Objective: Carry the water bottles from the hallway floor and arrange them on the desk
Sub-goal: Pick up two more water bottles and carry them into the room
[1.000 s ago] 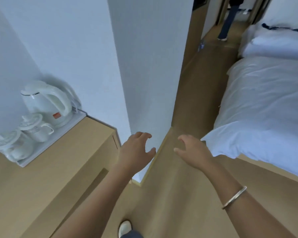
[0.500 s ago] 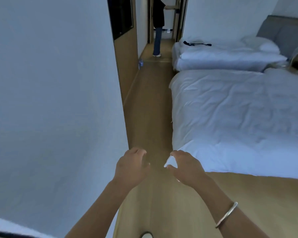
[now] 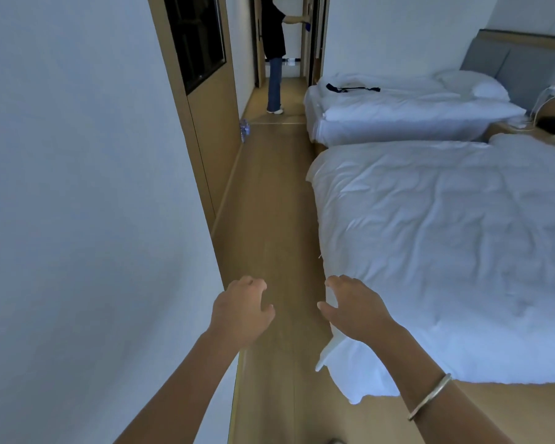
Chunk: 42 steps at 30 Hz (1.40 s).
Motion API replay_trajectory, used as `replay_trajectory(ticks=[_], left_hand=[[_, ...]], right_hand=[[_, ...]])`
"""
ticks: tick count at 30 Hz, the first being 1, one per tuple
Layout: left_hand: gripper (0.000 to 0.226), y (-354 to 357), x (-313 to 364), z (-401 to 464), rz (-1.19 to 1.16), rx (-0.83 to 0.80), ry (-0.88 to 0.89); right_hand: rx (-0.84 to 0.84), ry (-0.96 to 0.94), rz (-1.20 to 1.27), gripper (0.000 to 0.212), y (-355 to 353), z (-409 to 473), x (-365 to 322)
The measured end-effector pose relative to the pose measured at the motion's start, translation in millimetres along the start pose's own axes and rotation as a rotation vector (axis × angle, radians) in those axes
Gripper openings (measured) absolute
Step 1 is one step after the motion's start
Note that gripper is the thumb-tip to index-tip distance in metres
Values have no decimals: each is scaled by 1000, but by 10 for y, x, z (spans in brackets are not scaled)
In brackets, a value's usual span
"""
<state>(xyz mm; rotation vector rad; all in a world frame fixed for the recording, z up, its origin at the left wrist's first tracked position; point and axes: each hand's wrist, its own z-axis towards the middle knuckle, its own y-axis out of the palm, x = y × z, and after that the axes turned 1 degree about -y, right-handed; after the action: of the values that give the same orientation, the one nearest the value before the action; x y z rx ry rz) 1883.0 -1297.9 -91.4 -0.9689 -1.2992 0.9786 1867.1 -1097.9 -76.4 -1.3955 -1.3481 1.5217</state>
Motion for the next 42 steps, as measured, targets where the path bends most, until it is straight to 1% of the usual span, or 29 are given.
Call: replay_trajectory(ticks=[4, 8, 13, 16, 20, 28, 34, 38, 42], left_hand=[[42, 74, -109, 614, -10, -15, -17], [41, 136, -159, 1441, -17, -10, -34], [42, 92, -94, 2641, -16, -2, -38], [42, 14, -56, 3369, -13, 14, -38], [42, -35, -121, 4120, -31, 21, -61], [42, 0, -513, 5562, -58, 12, -116], [42, -21, -923, 6830, -68, -37, -105], [42, -173, -1256, 7709, -69, -37, -95], [43, -306, -1531, 8536, -24, -30, -98]], right_hand=[[-24, -14, 7, 45, 45, 645, 113], [-26, -41, 27, 42, 8, 1465, 285], [-22, -69, 19, 41, -196, 2620, 550], [-18, -76, 12, 44, -364, 3307, 680], [-25, -81, -4, 46, -513, 4042, 801], [-40, -106, -9, 42, -676, 5468, 857], [-40, -57, 46, 42, -725, 6823, 770], [-44, 1, 84, 28, -790, 7742, 648], [-45, 7, 113, 33, -890, 8546, 584]])
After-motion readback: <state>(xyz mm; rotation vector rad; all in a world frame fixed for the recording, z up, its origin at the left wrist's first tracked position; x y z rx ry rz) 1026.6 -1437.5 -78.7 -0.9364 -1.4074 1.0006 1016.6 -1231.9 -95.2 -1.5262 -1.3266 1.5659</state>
